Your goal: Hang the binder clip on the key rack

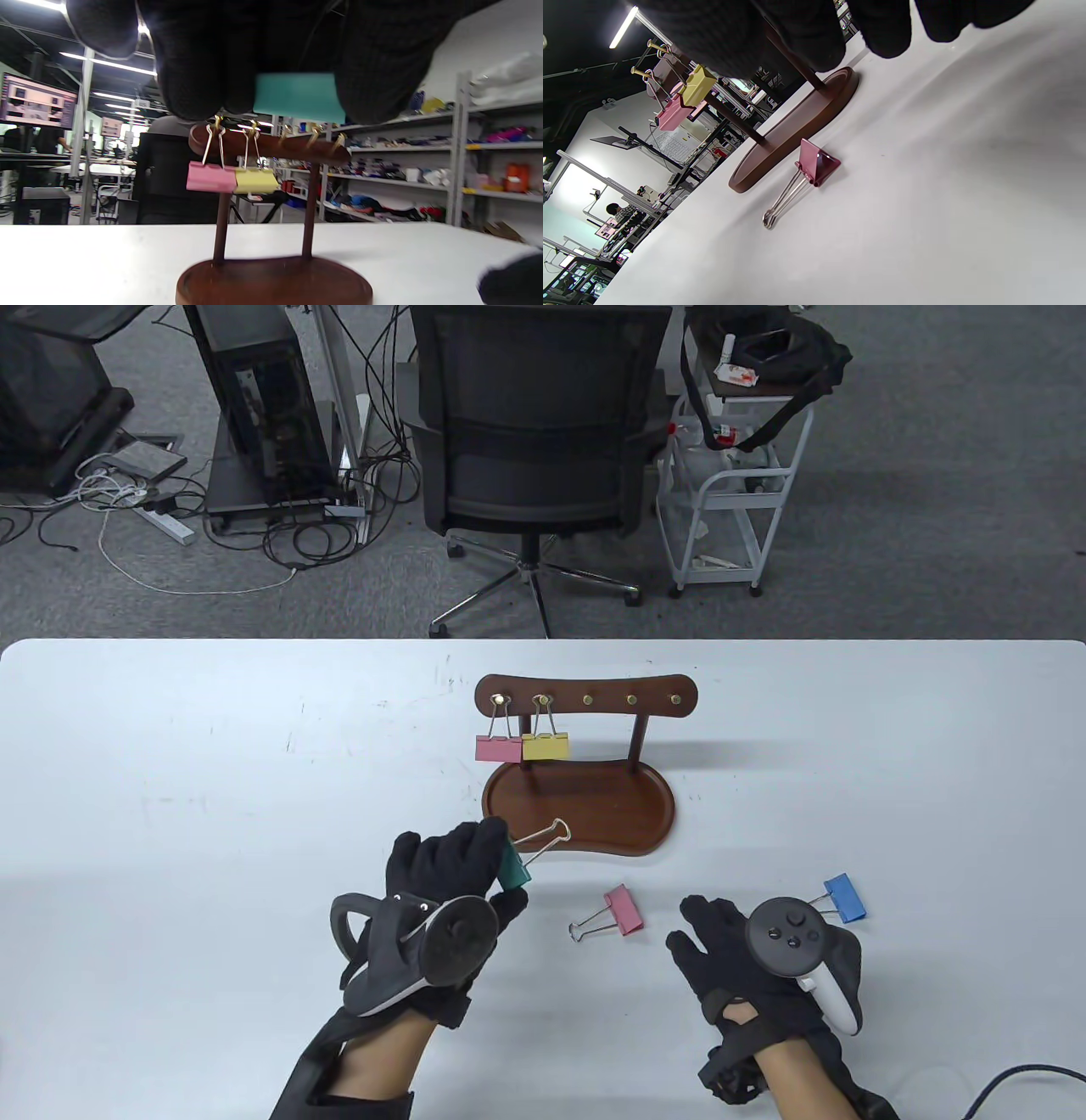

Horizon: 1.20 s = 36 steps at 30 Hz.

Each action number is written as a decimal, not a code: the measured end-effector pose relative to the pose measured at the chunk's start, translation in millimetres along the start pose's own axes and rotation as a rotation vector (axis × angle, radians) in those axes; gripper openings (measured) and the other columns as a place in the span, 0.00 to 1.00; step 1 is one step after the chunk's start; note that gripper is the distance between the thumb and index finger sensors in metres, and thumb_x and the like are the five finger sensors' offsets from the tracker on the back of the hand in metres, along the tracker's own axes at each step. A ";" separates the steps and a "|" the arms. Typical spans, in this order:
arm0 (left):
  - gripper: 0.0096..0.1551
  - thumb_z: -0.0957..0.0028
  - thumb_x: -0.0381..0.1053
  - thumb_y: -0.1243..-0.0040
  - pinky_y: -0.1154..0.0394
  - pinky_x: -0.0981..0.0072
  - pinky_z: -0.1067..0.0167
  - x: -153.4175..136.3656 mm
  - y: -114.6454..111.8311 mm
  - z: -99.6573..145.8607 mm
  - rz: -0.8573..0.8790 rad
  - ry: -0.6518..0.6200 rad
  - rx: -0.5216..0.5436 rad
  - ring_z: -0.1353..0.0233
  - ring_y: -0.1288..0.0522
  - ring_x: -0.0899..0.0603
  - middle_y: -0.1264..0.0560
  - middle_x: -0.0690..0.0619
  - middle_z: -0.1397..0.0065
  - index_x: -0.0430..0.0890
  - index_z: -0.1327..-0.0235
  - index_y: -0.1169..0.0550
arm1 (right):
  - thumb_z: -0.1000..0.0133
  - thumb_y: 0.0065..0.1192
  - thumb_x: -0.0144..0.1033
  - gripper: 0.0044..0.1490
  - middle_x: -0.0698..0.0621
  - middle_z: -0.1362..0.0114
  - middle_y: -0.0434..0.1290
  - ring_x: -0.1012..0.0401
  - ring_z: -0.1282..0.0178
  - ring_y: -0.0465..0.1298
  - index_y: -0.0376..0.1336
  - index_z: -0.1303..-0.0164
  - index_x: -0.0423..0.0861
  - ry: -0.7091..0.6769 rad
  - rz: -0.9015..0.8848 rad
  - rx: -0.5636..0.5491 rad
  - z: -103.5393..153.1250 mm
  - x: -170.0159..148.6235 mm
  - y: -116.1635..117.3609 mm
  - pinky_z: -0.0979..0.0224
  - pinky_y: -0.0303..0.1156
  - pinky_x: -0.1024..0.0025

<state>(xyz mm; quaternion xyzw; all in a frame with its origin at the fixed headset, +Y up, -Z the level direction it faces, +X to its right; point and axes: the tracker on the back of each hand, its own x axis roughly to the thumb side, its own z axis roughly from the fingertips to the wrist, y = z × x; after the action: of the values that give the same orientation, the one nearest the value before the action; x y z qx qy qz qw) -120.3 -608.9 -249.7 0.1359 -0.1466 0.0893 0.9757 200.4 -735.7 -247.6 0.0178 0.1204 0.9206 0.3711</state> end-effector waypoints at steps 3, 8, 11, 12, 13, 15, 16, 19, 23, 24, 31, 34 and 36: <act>0.50 0.53 0.64 0.25 0.34 0.26 0.31 3.5 8.4 -13.0 -0.007 0.046 0.023 0.35 0.18 0.31 0.21 0.37 0.27 0.38 0.22 0.24 | 0.36 0.58 0.48 0.46 0.21 0.16 0.53 0.22 0.24 0.52 0.56 0.15 0.33 0.000 -0.001 0.003 -0.3 -0.2 0.4 0.29 0.53 0.27; 0.50 0.53 0.65 0.25 0.32 0.27 0.31 6.7 14.8 -34.1 -0.032 0.124 0.040 0.36 0.17 0.31 0.21 0.37 0.28 0.38 0.23 0.23 | 0.36 0.58 0.48 0.46 0.21 0.16 0.53 0.22 0.24 0.52 0.56 0.15 0.32 0.001 0.001 0.006 -0.4 0.4 0.9 0.29 0.53 0.27; 0.50 0.53 0.65 0.25 0.32 0.27 0.31 7.8 17.6 -46.9 -0.049 0.181 0.049 0.36 0.17 0.31 0.21 0.36 0.28 0.37 0.23 0.23 | 0.36 0.58 0.48 0.46 0.21 0.16 0.53 0.22 0.24 0.52 0.56 0.15 0.33 -0.001 0.002 0.009 -0.2 0.9 1.4 0.29 0.53 0.27; 0.50 0.52 0.65 0.26 0.32 0.27 0.31 8.2 18.4 -49.7 -0.053 0.193 0.050 0.36 0.17 0.31 0.21 0.36 0.28 0.37 0.23 0.23 | 0.36 0.58 0.48 0.46 0.21 0.16 0.53 0.22 0.24 0.52 0.56 0.15 0.32 -0.002 0.002 0.009 -0.3 1.0 1.4 0.29 0.53 0.27; 0.50 0.52 0.65 0.26 0.32 0.27 0.31 8.9 19.4 -53.9 -0.054 0.210 0.051 0.36 0.17 0.31 0.21 0.36 0.28 0.37 0.23 0.23 | 0.36 0.58 0.48 0.46 0.21 0.16 0.53 0.23 0.24 0.52 0.56 0.15 0.32 -0.003 0.002 0.009 -0.2 1.2 1.5 0.29 0.53 0.27; 0.50 0.52 0.65 0.26 0.32 0.27 0.31 10.9 20.2 -60.2 -0.049 0.235 0.059 0.36 0.17 0.31 0.21 0.36 0.28 0.37 0.23 0.23 | 0.36 0.58 0.48 0.46 0.21 0.16 0.53 0.22 0.24 0.52 0.56 0.15 0.32 -0.005 0.003 0.010 -0.5 1.3 1.9 0.29 0.53 0.27; 0.50 0.52 0.65 0.26 0.32 0.27 0.31 11.9 20.4 -62.7 -0.048 0.240 0.058 0.36 0.17 0.31 0.21 0.36 0.28 0.37 0.23 0.23 | 0.36 0.58 0.48 0.46 0.21 0.16 0.53 0.22 0.24 0.52 0.56 0.15 0.32 -0.006 0.003 0.011 -0.5 1.5 2.0 0.29 0.53 0.27; 0.50 0.52 0.65 0.25 0.32 0.27 0.32 17.2 19.4 -72.1 -0.057 0.254 0.060 0.36 0.17 0.31 0.21 0.36 0.28 0.37 0.23 0.23 | 0.36 0.58 0.48 0.46 0.21 0.16 0.53 0.22 0.24 0.52 0.56 0.15 0.32 -0.007 0.004 0.011 -0.7 1.8 2.3 0.29 0.53 0.27; 0.50 0.52 0.65 0.26 0.32 0.27 0.32 25.6 14.2 -83.4 -0.060 0.279 0.057 0.37 0.17 0.31 0.21 0.36 0.28 0.37 0.23 0.23 | 0.36 0.58 0.48 0.46 0.21 0.16 0.53 0.22 0.24 0.52 0.56 0.15 0.32 -0.007 0.003 0.011 -0.8 1.9 2.6 0.29 0.53 0.27; 0.50 0.52 0.66 0.26 0.32 0.27 0.32 27.1 12.5 -85.4 -0.061 0.282 0.055 0.37 0.17 0.31 0.21 0.36 0.28 0.37 0.23 0.23 | 0.36 0.58 0.48 0.46 0.22 0.16 0.53 0.22 0.24 0.52 0.56 0.15 0.32 -0.007 0.003 0.011 -0.8 1.9 2.7 0.29 0.53 0.27; 0.52 0.51 0.66 0.27 0.32 0.28 0.32 40.9 -13.9 -98.9 -0.063 0.291 0.031 0.38 0.16 0.31 0.21 0.35 0.29 0.35 0.22 0.25 | 0.36 0.58 0.48 0.46 0.22 0.16 0.53 0.22 0.24 0.52 0.56 0.15 0.32 -0.009 0.001 0.012 -0.7 2.2 2.9 0.29 0.53 0.27; 0.51 0.51 0.66 0.27 0.31 0.28 0.32 44.8 -23.8 -103.5 -0.069 0.299 0.020 0.38 0.16 0.31 0.21 0.35 0.29 0.35 0.22 0.25 | 0.36 0.58 0.48 0.46 0.21 0.16 0.53 0.23 0.24 0.52 0.56 0.15 0.32 -0.008 0.003 0.018 -0.6 2.3 3.5 0.29 0.53 0.27; 0.52 0.50 0.66 0.28 0.31 0.28 0.32 46.7 -28.3 -105.7 -0.068 0.308 0.022 0.38 0.16 0.31 0.21 0.35 0.29 0.35 0.22 0.26 | 0.36 0.58 0.48 0.46 0.21 0.16 0.53 0.22 0.24 0.52 0.56 0.15 0.32 -0.008 0.008 0.019 -0.8 2.6 3.8 0.29 0.53 0.27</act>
<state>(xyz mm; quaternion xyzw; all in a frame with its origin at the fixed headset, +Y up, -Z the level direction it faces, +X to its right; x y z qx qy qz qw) -42.7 -598.6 -339.2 0.1359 0.0102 0.0776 0.9876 195.9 -736.7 -247.7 0.0257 0.1276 0.9208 0.3676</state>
